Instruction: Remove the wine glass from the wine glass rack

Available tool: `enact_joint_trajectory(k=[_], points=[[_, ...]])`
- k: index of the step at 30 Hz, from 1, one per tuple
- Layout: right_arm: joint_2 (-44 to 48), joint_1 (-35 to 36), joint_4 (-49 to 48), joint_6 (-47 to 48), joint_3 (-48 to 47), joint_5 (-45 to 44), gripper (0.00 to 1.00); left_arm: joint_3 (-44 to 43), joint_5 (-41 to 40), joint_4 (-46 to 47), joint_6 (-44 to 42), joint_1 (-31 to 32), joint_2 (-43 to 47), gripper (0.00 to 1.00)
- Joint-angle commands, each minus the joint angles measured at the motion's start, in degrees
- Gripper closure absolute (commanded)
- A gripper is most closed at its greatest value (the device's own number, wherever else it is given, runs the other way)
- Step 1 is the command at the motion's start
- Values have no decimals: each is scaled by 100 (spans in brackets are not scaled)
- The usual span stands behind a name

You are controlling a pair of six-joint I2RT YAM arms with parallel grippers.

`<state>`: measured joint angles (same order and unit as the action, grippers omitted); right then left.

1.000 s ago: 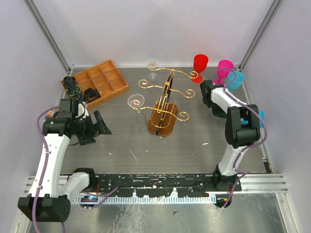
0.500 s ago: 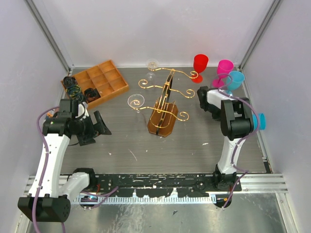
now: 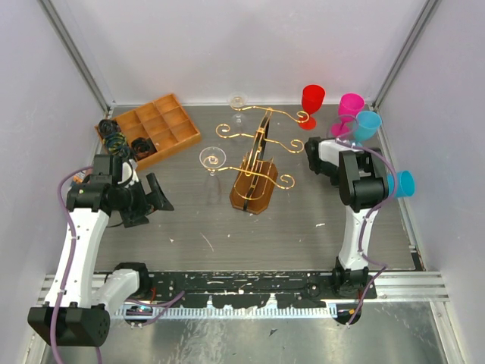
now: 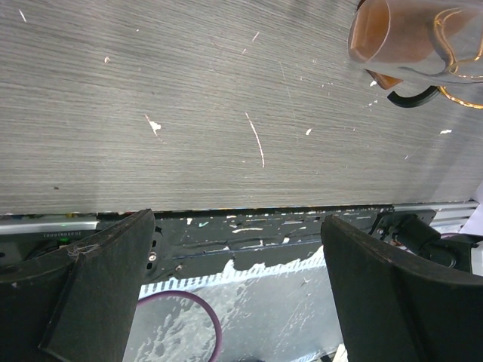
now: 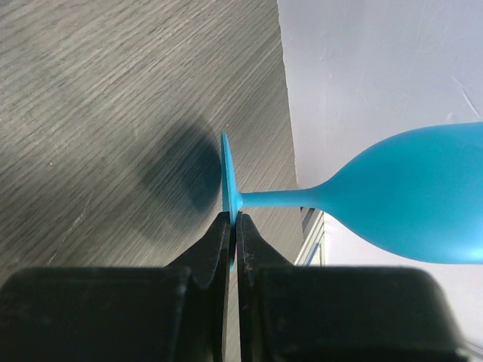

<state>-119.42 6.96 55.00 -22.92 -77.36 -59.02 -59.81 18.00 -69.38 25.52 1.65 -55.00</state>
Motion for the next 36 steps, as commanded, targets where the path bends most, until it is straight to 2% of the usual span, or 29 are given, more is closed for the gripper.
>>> enact_joint_trajectory(k=[1, 6, 17, 27, 36], points=[[-228, 14, -405, -287, -52, 30, 99, -33, 21, 15, -108, -22, -13, 2], [-361, 11, -589, -147, -10, 266, 96, -43, 11, 13, -110, -25, -49, 2], [-392, 43, -889, 46, 40, 988, 67, -59, -143, -21, -116, -25, -76, 2], [-249, 279, -1118, 191, 10, 1889, 49, -47, -94, -7, -117, -24, -72, 2], [42, 431, -1290, 348, -83, 2843, 42, -22, -84, -5, -125, -25, -75, 2]])
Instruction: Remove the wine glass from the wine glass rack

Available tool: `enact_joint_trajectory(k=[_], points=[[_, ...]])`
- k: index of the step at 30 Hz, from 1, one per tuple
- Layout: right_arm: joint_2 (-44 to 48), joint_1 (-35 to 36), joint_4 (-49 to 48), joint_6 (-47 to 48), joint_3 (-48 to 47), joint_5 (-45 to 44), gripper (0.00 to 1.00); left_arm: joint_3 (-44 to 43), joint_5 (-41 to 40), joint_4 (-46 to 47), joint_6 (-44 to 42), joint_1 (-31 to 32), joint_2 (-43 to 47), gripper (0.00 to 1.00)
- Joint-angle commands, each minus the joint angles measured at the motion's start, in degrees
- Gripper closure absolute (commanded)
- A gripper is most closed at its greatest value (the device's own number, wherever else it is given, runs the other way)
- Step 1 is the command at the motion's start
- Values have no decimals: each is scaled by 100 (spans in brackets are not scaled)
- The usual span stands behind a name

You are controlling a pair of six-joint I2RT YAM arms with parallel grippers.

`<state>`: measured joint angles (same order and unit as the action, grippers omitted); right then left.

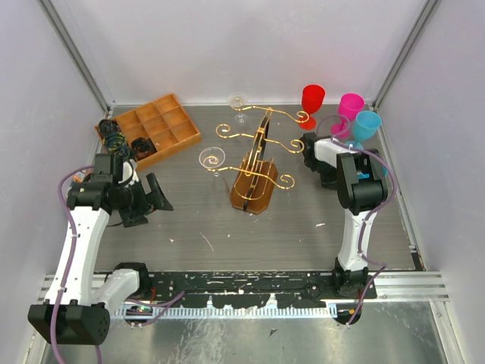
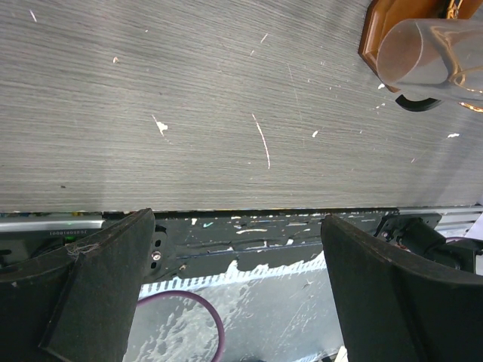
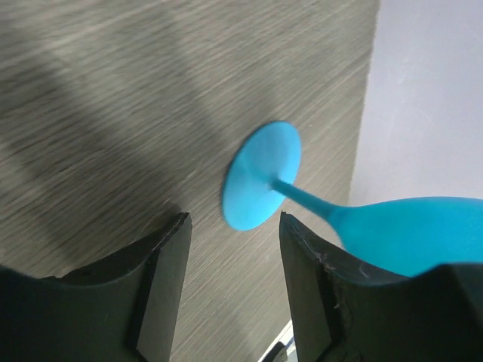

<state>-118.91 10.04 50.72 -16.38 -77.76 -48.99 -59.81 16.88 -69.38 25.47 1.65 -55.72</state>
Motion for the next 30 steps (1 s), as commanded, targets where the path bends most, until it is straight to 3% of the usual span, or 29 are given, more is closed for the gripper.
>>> enact_joint_trajectory(k=[1, 20, 30], points=[[17, 134, -873, -285, -55, 1979, 41, -22, 38, -5, -118, -26, -6, 2], [931, 93, -1103, -81, -163, 4545, 36, -31, 34, -30, -130, -24, 3, 2], [1365, -525, -1124, -145, -55, 6156, 37, -100, 0, -102, -131, -25, 46, 2]])
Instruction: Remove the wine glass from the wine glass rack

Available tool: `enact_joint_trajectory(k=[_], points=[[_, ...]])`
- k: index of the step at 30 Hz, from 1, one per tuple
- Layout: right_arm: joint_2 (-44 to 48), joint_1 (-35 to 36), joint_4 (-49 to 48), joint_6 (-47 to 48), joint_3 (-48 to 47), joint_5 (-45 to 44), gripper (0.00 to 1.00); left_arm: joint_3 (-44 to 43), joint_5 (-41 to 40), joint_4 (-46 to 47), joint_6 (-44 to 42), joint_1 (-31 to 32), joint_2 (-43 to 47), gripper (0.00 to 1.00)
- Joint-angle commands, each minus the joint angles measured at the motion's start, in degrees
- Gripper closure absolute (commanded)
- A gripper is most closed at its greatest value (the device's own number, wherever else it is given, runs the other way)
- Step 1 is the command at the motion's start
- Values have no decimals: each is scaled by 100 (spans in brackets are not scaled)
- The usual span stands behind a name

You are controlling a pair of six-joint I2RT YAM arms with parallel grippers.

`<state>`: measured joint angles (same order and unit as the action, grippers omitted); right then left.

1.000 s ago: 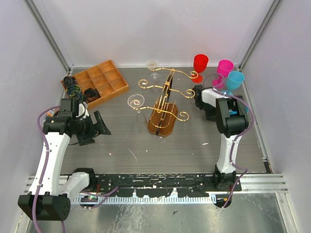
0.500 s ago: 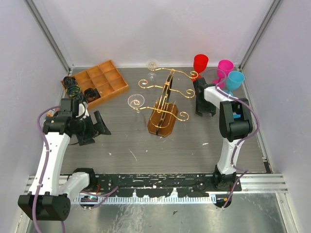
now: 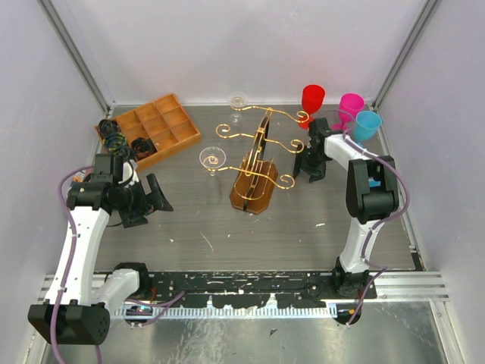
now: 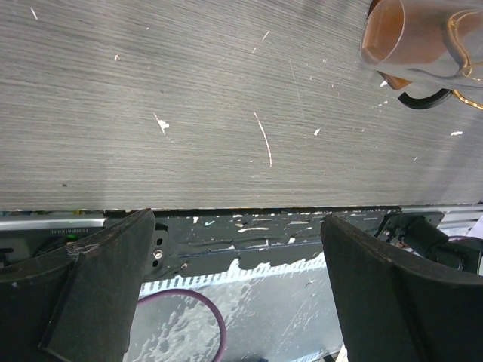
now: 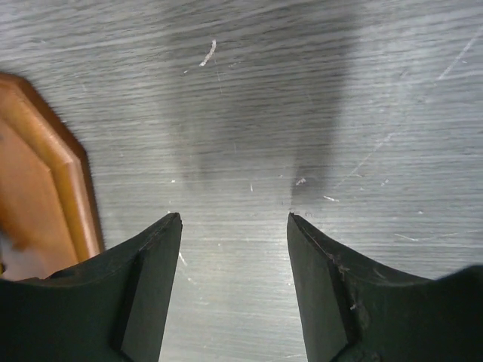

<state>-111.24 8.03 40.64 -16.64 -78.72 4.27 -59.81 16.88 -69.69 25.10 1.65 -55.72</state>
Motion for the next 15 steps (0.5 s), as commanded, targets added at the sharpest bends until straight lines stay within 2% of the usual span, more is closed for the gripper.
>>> enact_joint_trajectory(k=[1, 4, 9, 15], points=[[694, -439, -132, -131, 89, 1037, 37, -101, -3, -79, -101, -24, 52, 2], [1066, -715, -107, -158, 144, 1352, 38, -110, 3, -75, -97, -24, 37, 2], [1703, -1000, 532, -22, -422, 1165, 38, -121, 2, -73, -93, -25, 26, 2], [2148, -1014, 1214, 7, -2111, 189, 42, -101, -1, -92, -94, -24, 49, 2]])
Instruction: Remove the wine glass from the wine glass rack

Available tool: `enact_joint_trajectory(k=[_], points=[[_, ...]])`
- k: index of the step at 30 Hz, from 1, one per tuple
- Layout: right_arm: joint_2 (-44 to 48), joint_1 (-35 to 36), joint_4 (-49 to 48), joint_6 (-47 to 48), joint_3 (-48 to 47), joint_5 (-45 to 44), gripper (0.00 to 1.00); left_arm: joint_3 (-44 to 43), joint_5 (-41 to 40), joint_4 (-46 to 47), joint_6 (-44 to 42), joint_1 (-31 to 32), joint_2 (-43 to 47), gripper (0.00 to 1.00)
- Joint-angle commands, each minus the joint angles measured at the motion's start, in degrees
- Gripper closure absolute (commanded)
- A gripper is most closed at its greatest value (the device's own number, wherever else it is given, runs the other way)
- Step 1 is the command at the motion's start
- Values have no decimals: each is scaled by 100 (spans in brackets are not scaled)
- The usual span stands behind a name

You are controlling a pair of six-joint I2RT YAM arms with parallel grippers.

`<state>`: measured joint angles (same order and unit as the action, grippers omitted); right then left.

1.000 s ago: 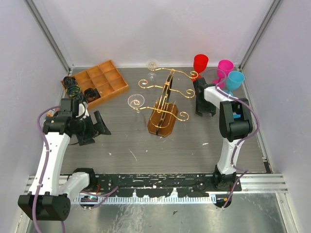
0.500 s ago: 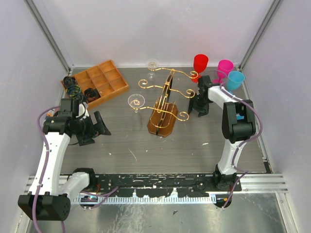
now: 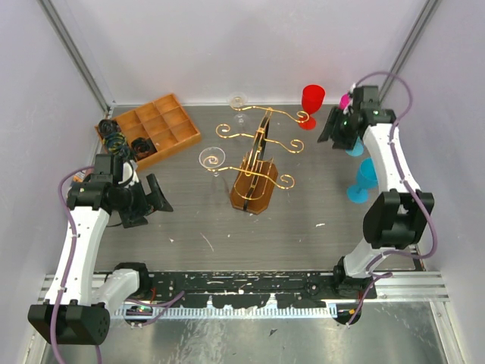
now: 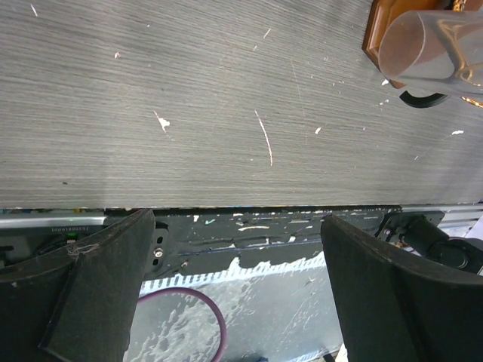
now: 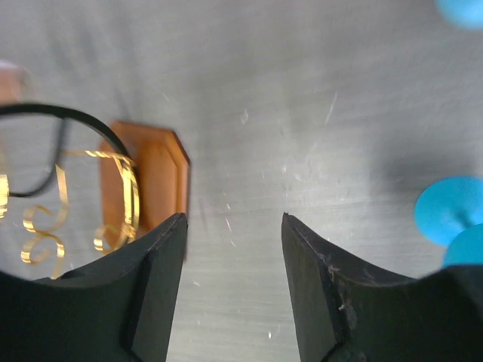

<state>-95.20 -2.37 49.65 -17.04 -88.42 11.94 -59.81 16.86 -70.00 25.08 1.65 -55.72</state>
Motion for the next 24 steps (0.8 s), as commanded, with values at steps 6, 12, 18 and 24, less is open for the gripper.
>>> enact_joint_trajectory(k=[6, 12, 18, 24], points=[[500, 196, 194, 42, -2846, -766, 45, -109, -18, -55, -69, -25, 77, 2], [137, 752, 95, -201, -2798, 451, 48, -180, 15, -19, 49, -24, 117, 2], [5, 1230, -175, -295, -2504, 530, 47, -382, -29, 45, 154, -20, 210, 2], [-37, 1739, -374, -468, -2628, 571, 47, -1252, -59, 1340, 652, -25, -109, 1]])
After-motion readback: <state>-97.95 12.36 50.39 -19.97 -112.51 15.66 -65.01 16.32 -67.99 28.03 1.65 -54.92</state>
